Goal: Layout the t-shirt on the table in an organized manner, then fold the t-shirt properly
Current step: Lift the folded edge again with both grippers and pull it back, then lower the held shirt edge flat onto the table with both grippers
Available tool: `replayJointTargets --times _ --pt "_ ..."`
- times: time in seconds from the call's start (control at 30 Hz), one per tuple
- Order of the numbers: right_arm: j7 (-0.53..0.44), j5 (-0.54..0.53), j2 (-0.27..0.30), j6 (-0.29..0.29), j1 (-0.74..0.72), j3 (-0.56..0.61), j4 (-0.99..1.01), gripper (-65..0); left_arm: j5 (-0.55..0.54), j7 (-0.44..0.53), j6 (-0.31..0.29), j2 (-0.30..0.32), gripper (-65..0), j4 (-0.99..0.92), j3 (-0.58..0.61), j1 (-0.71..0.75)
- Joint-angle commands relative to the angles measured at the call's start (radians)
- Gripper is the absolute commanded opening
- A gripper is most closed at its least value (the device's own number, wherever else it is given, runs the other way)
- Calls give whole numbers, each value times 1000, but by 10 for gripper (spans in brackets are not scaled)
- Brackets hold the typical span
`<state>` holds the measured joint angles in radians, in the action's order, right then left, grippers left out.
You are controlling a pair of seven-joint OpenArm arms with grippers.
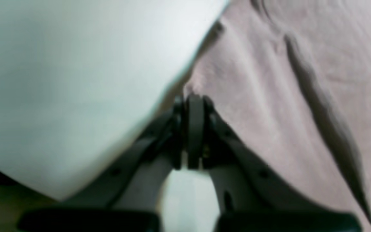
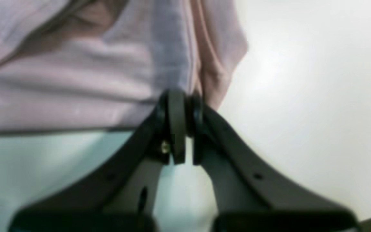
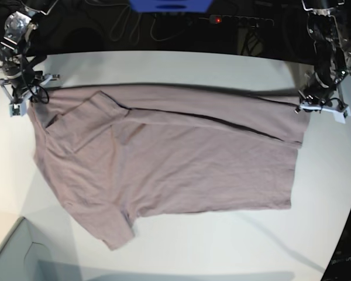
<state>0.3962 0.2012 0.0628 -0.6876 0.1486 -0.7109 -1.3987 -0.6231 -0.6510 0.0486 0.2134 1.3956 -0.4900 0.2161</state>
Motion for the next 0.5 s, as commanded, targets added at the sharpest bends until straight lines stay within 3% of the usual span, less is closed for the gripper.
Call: replayJointTargets --times 0.0,0.3,0.47 --pt "-27 -12 7 -11 -7 -3 -47 -650 -2 17 -5 11 -650 15 -6 -2" --pt "-15 -4 -5 -11 -60 112 -241 -650 -2 17 -5 17 -650 64 -9 -70" --pt "65 -4 -5 -11 -152 106 -244 -650 -2 15 -5 28 -650 64 -37 -123"
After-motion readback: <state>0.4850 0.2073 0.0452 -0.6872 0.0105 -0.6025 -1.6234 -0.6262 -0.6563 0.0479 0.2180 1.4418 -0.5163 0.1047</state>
